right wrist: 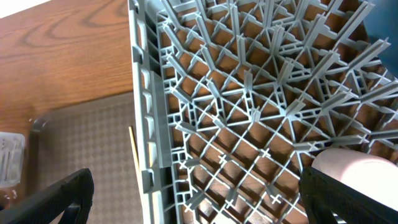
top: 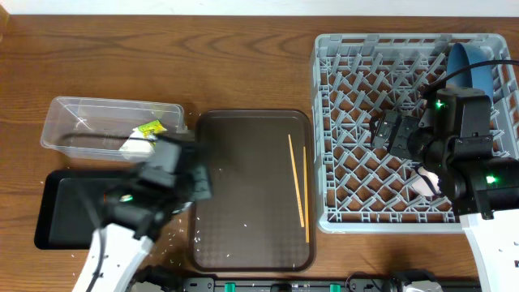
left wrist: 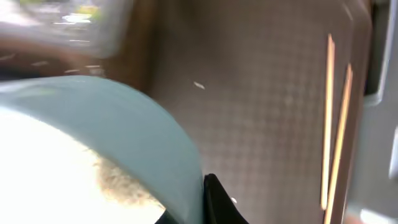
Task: Sort waste into correct bins and load items into the dishwasher rack
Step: 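Lift the rice bowl and carry it left over the black tray, then tilt the rice bowl with the left gripper to pour rice onto tray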
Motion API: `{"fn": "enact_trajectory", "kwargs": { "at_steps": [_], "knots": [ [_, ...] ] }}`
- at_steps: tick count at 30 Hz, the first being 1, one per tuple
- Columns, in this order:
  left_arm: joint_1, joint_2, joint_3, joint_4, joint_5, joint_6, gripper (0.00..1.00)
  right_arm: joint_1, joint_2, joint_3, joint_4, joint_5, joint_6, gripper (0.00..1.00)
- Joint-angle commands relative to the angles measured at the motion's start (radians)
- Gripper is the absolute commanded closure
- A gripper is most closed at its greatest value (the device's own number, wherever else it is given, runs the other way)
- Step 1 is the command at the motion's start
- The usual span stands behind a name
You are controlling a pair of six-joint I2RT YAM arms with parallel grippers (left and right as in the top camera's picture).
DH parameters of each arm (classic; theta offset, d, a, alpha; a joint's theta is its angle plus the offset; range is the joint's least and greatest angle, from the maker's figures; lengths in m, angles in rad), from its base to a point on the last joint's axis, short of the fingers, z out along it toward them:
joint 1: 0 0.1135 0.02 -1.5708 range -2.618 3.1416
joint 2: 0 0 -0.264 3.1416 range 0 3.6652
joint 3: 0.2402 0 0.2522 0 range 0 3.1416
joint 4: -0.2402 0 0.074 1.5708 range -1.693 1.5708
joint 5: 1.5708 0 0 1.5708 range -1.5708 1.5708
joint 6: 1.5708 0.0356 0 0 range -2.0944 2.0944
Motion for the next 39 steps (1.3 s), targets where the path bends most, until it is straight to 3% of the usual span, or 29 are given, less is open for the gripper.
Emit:
{"fn": "enact_trajectory", "kwargs": {
  "at_steps": [1,17,24,29,39],
  "knots": [
    [0.182,-0.034,0.028,-0.025,0.153,0.074,0.94,-0.004,-0.009,0.004,-0.002,0.006,-0.015,0.01],
    [1.115,0.005,-0.030,-0.051,0.794,0.503,0.94,-0.004,-0.009,0.004,-0.005,0.007,-0.015,0.01],
    [1.358,0.084,-0.138,0.066,1.048,0.555,0.94,-0.004,-0.009,0.004,-0.005,0.007,-0.015,0.01],
    [1.525,0.097,-0.238,0.076,1.230,0.693,0.94,-0.004,-0.009,0.004,-0.004,0.007,-0.015,0.01],
    [1.685,0.103,-0.276,0.052,1.404,0.794,0.94,-0.004,-0.009,0.004,-0.006,0.007,-0.015,0.01]
  ]
}}
